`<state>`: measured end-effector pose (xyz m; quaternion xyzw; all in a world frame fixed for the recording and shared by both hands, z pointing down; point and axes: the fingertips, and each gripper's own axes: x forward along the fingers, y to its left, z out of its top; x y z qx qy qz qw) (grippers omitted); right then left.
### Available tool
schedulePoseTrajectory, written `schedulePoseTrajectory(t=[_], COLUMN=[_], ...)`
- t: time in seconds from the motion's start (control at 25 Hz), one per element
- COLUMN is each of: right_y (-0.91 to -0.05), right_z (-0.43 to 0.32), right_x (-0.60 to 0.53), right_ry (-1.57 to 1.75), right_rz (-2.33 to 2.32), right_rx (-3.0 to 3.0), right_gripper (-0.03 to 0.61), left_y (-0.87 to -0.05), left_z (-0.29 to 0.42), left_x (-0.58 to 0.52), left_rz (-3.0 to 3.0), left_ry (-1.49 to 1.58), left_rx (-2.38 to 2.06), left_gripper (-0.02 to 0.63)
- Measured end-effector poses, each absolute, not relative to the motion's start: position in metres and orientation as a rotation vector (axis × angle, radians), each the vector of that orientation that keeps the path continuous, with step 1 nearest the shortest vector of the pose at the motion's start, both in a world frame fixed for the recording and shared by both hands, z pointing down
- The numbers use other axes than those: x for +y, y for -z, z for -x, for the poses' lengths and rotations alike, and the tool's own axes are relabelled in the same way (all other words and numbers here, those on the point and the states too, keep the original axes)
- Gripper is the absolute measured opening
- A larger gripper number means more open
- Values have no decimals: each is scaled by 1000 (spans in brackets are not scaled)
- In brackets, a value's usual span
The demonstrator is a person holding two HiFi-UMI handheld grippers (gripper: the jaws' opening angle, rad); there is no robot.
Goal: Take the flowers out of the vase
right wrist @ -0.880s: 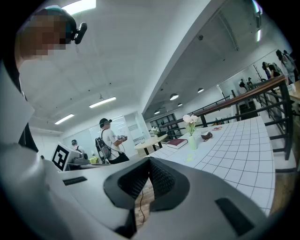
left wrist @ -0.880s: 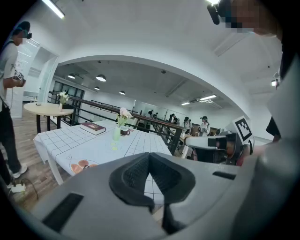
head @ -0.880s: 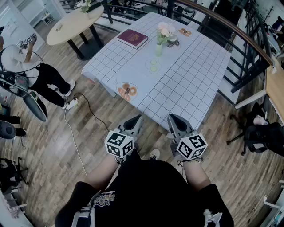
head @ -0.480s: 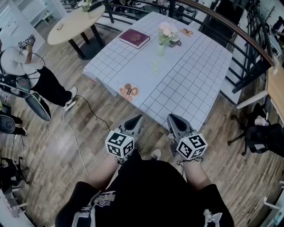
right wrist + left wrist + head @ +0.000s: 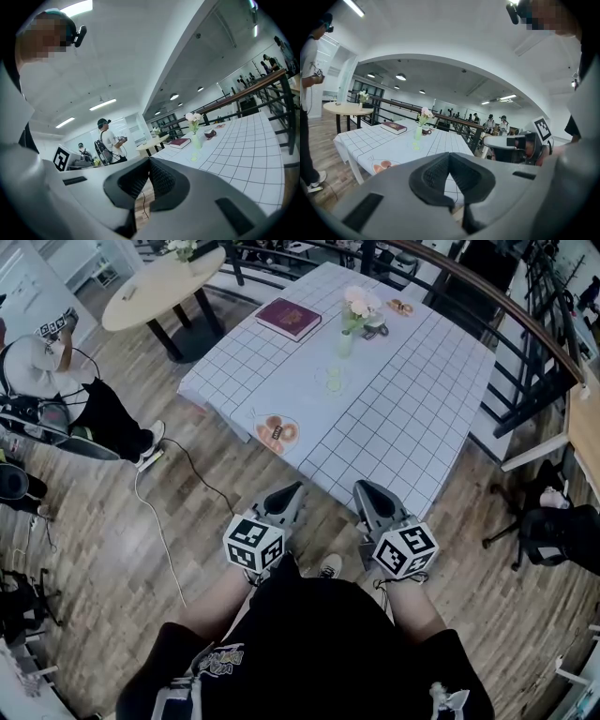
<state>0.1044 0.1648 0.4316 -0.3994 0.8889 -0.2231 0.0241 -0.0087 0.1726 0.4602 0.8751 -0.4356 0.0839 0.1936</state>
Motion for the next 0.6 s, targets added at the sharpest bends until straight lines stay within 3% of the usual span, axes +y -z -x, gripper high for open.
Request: schedulePoseTrajectory(t=[0.6], right_y=[-433], right_z=[-86], right_x=[143], right_ry=[722], right_rz=[1255], right_rx=[2726], right_gripper=[21], left_y=[-457], left_z=[27], left_x=[154], left_rz=[-2464], left_ry=[-264], left_rx=[-1206], left_gripper=[8])
